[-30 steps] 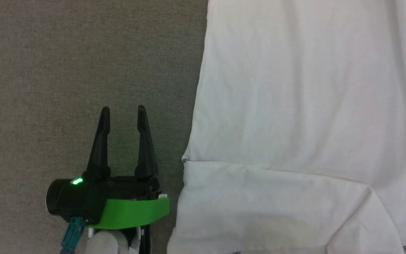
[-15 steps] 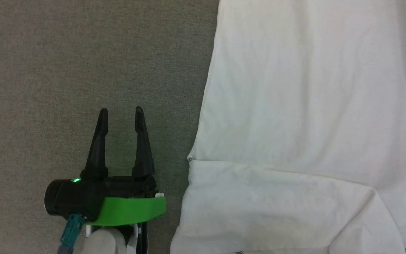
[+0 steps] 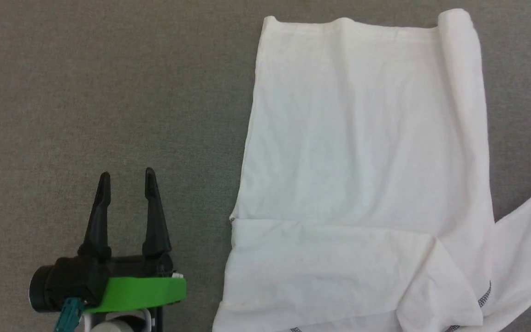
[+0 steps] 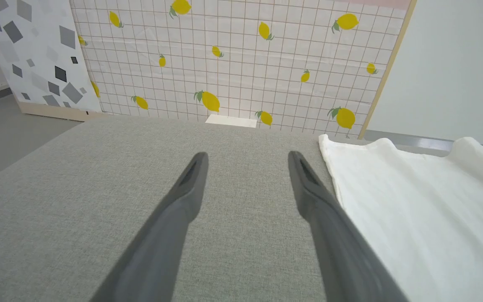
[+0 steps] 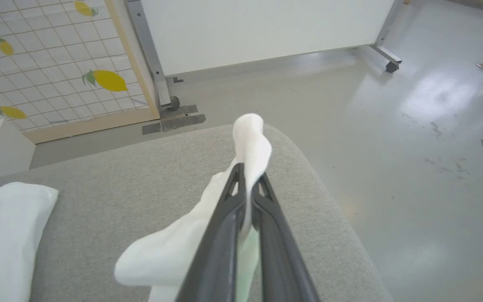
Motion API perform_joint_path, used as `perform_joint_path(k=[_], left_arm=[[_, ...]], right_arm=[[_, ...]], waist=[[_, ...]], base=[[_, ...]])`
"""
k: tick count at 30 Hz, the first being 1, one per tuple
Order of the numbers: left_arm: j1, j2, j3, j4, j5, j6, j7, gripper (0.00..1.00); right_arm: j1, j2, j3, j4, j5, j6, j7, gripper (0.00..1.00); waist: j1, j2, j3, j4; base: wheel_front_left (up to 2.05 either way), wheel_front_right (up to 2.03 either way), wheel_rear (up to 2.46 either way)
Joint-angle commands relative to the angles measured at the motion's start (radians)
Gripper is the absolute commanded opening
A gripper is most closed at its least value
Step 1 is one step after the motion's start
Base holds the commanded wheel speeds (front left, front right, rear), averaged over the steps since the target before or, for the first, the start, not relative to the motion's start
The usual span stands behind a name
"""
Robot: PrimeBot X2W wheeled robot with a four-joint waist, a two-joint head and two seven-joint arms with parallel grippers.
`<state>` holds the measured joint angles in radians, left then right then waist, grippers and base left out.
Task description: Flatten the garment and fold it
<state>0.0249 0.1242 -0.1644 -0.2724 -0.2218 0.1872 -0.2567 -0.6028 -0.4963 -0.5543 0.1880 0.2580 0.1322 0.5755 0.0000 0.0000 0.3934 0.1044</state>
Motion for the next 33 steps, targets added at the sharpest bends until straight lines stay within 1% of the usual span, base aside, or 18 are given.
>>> perform_joint_path(k=[1,5,11,15,18,21,25,29,33], left_arm=[[0.016,0.008,0.009,-0.006,-0.007,0.004,0.0,1.0],[0.046,0.015,0.018,-0.016,-0.017,0.008,0.005,1.0],[0.088,0.024,0.033,-0.028,-0.031,0.015,0.012,1.0],[0.111,0.029,0.039,-0.035,-0.038,0.018,0.015,1.0],[0.123,0.03,0.041,-0.039,-0.043,0.021,0.016,1.0],[0.129,0.029,0.039,-0.038,-0.046,0.022,0.016,1.0],[0.128,0.029,0.035,-0.038,-0.05,0.021,0.019,1.0],[0.123,0.031,0.031,-0.041,-0.049,0.022,0.021,1.0],[0.12,0.029,0.022,-0.041,-0.047,0.023,0.023,1.0]], right_arm=[[0.044,-0.012,-0.041,-0.014,-0.013,-0.002,-0.006,0.0],[0.149,-0.023,-0.157,-0.03,-0.02,-0.002,-0.016,0.0],[0.277,-0.028,-0.281,-0.047,-0.029,-0.002,-0.035,0.0],[0.331,-0.044,-0.327,-0.049,-0.052,-0.002,-0.051,0.0],[0.348,-0.047,-0.329,-0.046,-0.055,-0.002,-0.057,0.0],[0.35,-0.039,-0.303,-0.049,-0.041,-0.002,-0.06,0.0],[0.351,-0.036,-0.228,-0.074,-0.006,-0.002,-0.065,0.0],[0.36,-0.034,-0.113,-0.135,0.064,-0.002,-0.06,0.0],[0.376,-0.016,0.027,-0.251,0.134,-0.002,-0.026,0.0]], waist=[[0.0,0.0,-0.102,-0.069],[0.0,0.0,-0.138,-0.09],[0.0,0.0,-0.184,-0.114],[0.0,0.0,-0.206,-0.123],[0.0,0.0,-0.218,-0.13],[0.0,0.0,-0.225,-0.132],[0.0,0.0,-0.228,-0.128],[0.0,0.0,-0.226,-0.117],[0.0,0.0,-0.223,-0.102]], base=[[0.0,0.0,0.0],[0.0,0.0,0.0],[0.0,0.0,0.0],[0.0,0.0,0.0],[0.0,0.0,0.0],[0.0,0.0,0.0],[0.0,0.0,0.0],[0.0,0.0,0.0],[0.0,0.0,0.0]])
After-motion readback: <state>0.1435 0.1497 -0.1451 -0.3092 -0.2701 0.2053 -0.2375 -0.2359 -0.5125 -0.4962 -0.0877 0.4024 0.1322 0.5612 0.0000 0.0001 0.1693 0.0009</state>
